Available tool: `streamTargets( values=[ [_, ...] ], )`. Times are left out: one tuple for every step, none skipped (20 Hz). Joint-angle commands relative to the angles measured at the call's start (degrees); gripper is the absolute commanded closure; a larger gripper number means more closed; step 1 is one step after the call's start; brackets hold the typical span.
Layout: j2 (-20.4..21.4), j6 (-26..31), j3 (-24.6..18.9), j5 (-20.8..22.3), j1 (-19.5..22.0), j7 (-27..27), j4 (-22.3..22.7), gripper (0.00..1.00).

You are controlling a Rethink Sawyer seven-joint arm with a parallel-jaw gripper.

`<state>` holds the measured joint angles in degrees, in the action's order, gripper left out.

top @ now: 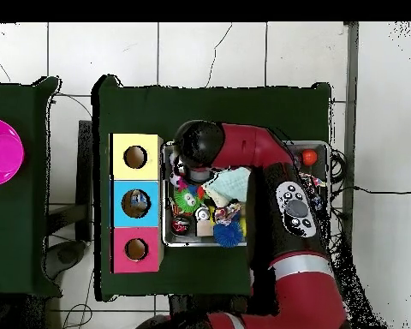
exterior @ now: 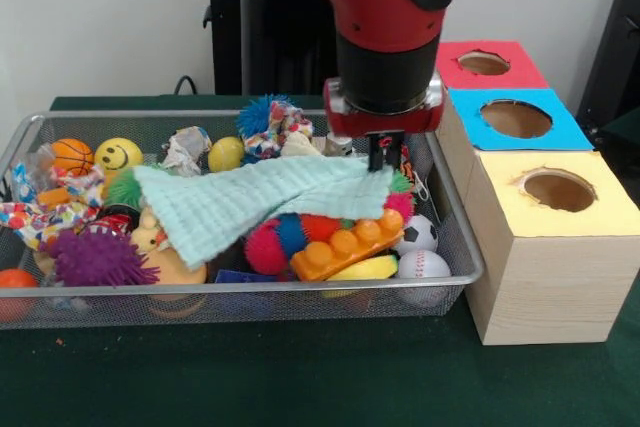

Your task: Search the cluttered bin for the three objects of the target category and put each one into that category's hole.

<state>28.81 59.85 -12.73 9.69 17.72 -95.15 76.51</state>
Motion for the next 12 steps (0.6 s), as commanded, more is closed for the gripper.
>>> streamTargets(
  values=[
    [2.75, 10.16, -3.91, -6.1, -1.21, -8.58, 2.84, 1.0],
    [2.88, 11.02, -3.77, -6.83, -1.59, -8.91, 2.39, 1.0],
    [2.78, 11.82, -3.51, -7.42, -2.02, -9.41, 1.65, 1.0],
    [2.75, 12.49, -3.33, -7.89, -2.37, -9.76, 1.17, 1.0],
    [2.63, 13.04, -3.07, -8.22, -2.72, -9.93, 0.62, 1.0],
    [2.61, 13.31, -2.86, -8.59, -3.06, -10.09, 0.32, 1.0],
    [2.8, 13.61, -2.67, -9.01, -3.29, -10.17, 0.32, 1.0],
    [2.86, 14.13, -2.4, -9.26, -3.59, -10.26, 0.08, 1.0],
    [2.87, 14.24, -2.08, -9.43, -3.73, -10.23, 0.02, 1.0],
    [2.76, 14.34, -1.78, -9.47, -3.94, -9.95, -0.09, 1.0],
    [2.87, 13.98, -1.53, -9.36, -3.95, -9.44, 0.2, 1.0],
    [3.05, 14.02, -1.27, -9.17, -3.96, -8.83, 0.73, 1.0]
  ],
)
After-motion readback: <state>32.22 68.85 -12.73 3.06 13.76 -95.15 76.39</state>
